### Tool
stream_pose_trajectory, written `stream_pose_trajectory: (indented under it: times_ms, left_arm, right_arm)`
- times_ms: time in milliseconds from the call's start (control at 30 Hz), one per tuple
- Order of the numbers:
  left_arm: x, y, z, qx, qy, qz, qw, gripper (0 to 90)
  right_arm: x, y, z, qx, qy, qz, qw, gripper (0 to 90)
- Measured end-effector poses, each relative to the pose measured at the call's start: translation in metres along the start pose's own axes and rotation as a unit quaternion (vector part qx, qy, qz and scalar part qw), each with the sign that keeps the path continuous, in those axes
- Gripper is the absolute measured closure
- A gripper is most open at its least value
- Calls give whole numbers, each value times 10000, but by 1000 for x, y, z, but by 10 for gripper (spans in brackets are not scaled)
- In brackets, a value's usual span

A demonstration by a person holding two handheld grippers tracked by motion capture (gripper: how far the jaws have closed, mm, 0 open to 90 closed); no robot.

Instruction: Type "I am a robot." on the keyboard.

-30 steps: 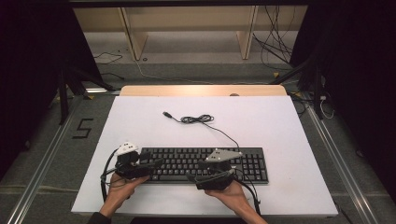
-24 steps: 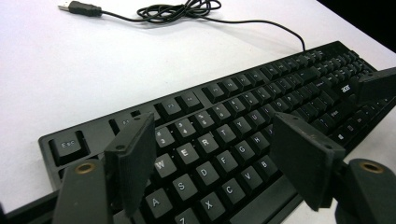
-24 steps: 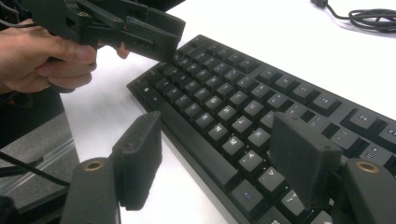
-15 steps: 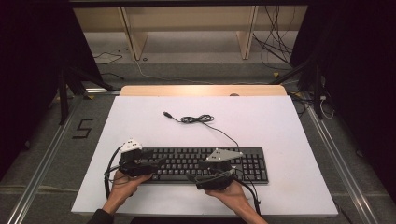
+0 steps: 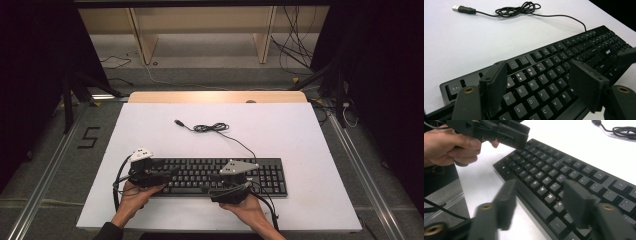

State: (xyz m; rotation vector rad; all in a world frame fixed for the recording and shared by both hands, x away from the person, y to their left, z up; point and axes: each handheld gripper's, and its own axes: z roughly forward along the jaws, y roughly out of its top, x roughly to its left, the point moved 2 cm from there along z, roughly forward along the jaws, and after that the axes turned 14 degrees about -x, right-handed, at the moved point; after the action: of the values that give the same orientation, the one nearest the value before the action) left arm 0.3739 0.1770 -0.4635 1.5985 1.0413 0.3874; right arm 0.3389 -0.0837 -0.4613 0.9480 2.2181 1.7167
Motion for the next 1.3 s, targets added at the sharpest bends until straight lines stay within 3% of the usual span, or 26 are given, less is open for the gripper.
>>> stream_pose_trajectory:
  times_ms: [300, 433, 1167, 1300]
  left_arm:
    - [-1, 0, 0, -27, -55, 15, 10000, 298]
    - [0, 0, 0, -31, -71, 22, 10000, 296]
    - [0, -1, -2, -43, -71, 1, 10000, 296]
    - [0, -2, -2, -41, -69, 0, 10000, 296]
  right_arm:
    - [-1, -7, 12, 270, -154, -117, 9994, 829]
    - [0, -11, 19, 441, -149, -155, 9988, 900]
    - [1, -24, 37, 919, -306, -349, 9947, 900]
    - [2, -25, 38, 871, -323, -420, 9948, 900]
